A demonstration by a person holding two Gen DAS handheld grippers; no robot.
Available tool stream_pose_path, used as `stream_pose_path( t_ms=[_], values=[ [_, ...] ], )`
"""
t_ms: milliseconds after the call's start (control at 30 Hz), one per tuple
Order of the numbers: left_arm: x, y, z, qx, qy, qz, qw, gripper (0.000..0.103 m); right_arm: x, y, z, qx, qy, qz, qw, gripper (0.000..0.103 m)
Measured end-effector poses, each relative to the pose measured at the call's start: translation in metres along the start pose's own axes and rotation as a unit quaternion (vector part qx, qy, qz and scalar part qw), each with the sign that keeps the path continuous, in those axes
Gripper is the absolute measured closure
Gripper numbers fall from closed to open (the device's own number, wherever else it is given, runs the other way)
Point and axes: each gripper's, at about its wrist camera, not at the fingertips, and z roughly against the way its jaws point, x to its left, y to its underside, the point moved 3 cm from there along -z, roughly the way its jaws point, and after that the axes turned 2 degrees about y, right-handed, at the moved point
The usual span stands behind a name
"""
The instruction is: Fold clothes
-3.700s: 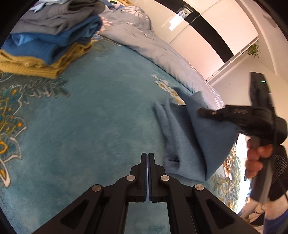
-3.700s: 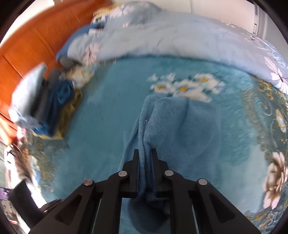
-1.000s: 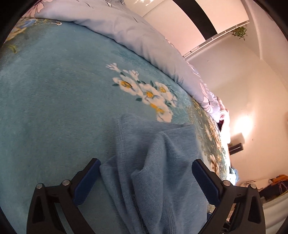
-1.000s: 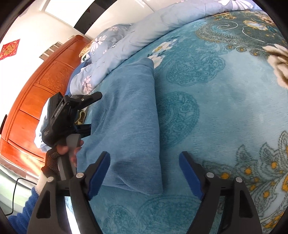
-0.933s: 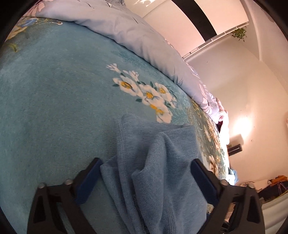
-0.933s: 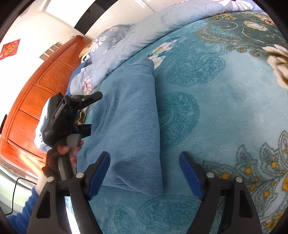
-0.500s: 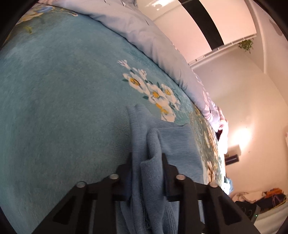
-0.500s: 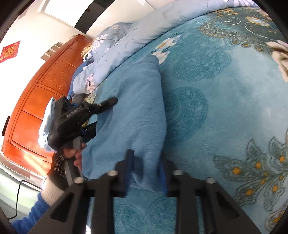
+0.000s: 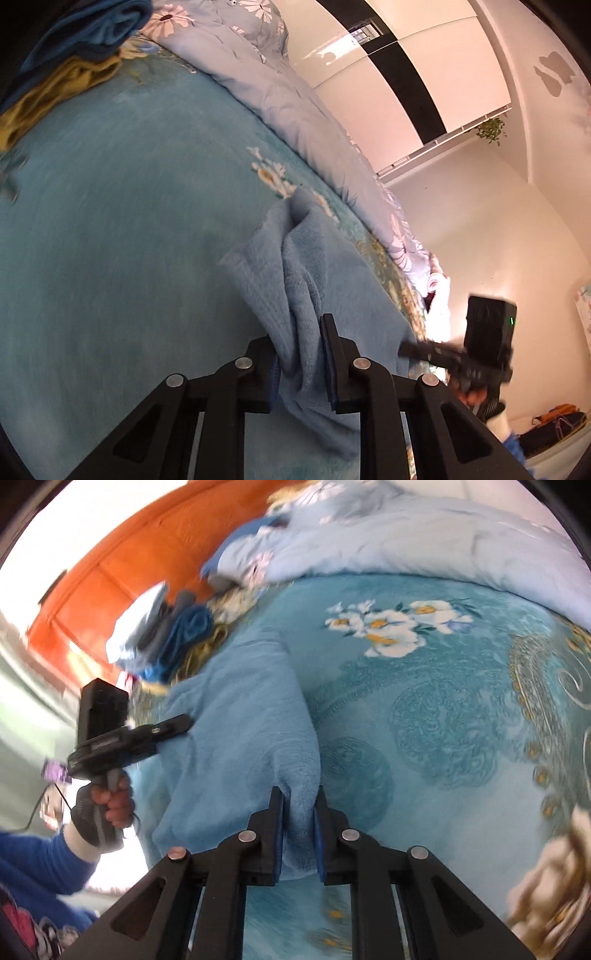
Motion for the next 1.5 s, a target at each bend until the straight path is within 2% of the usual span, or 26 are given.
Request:
stream_pose_path(
  t_ms=[133,233,300,333,433,567,633,733,933,1000,1067,1133,1167,1333,1433,1500],
  values=[
    [0.012,0.012,-0.011,0.011,-0.020,0.011,0.9997,0.083,-0.015,0.007,-0.018,0.037,0.002,-0.006,0.999,0.085],
    [0.021,0.009,-0.014,0.019,-0.013,0.024,0.9994,0.082,-0.023,0.013,-0.024,0.030,-0.005,-0.029,0.999,0.082],
    [0.021,0.008,-0.012,0.026,-0.012,0.019,0.9994,0.078,-0.024,0.017,-0.019,0.014,-0.008,-0.042,0.999,0.080],
    [0.020,0.008,-0.010,0.026,-0.014,0.014,0.9994,0.076,-0.024,0.019,-0.015,0.003,-0.002,-0.044,0.999,0.072],
    [0.016,0.008,0.006,0.019,-0.033,-0.001,0.9993,0.056,-0.022,0.033,0.007,-0.045,0.030,-0.077,0.996,0.054],
    [0.008,0.007,0.038,-0.020,-0.058,-0.030,0.9977,0.046,-0.017,0.056,0.036,-0.111,0.072,-0.128,0.983,0.053],
    [0.000,0.004,0.040,-0.024,-0.061,-0.055,0.9963,0.040,-0.006,0.075,0.037,-0.127,0.054,-0.159,0.978,0.053],
    [-0.010,-0.003,0.029,-0.008,-0.060,-0.083,0.9947,0.039,0.013,0.092,0.025,-0.132,0.018,-0.189,0.973,0.053],
    [-0.007,-0.002,0.000,0.037,-0.056,-0.076,0.9948,0.039,0.028,0.096,-0.001,-0.133,-0.035,-0.234,0.963,0.053],
    [-0.003,0.003,-0.002,0.043,-0.054,-0.065,0.9955,0.039,0.031,0.096,-0.004,-0.139,-0.045,-0.241,0.960,0.056],
    [0.000,0.003,-0.002,0.044,-0.052,-0.060,0.9959,0.039,0.034,0.096,-0.005,-0.139,-0.042,-0.242,0.959,0.069],
    [0.001,0.003,-0.001,0.041,-0.048,-0.056,0.9964,0.039,0.034,0.097,-0.007,-0.137,-0.037,-0.245,0.959,0.091],
    [0.002,0.004,0.000,0.039,-0.046,-0.054,0.9967,0.041,0.034,0.098,-0.006,-0.138,-0.036,-0.249,0.958,0.094],
    [0.005,0.003,0.001,0.033,-0.051,-0.054,0.9967,0.041,0.035,0.109,-0.006,-0.138,-0.022,-0.257,0.956,0.098],
    [0.005,0.002,0.001,0.032,-0.054,-0.058,0.9963,0.041,0.034,0.115,-0.013,-0.126,-0.014,-0.258,0.958,0.098],
    [0.000,-0.001,0.003,0.028,-0.061,-0.075,0.9950,0.041,0.033,0.116,-0.012,-0.133,-0.019,-0.262,0.956,0.095]
  ],
)
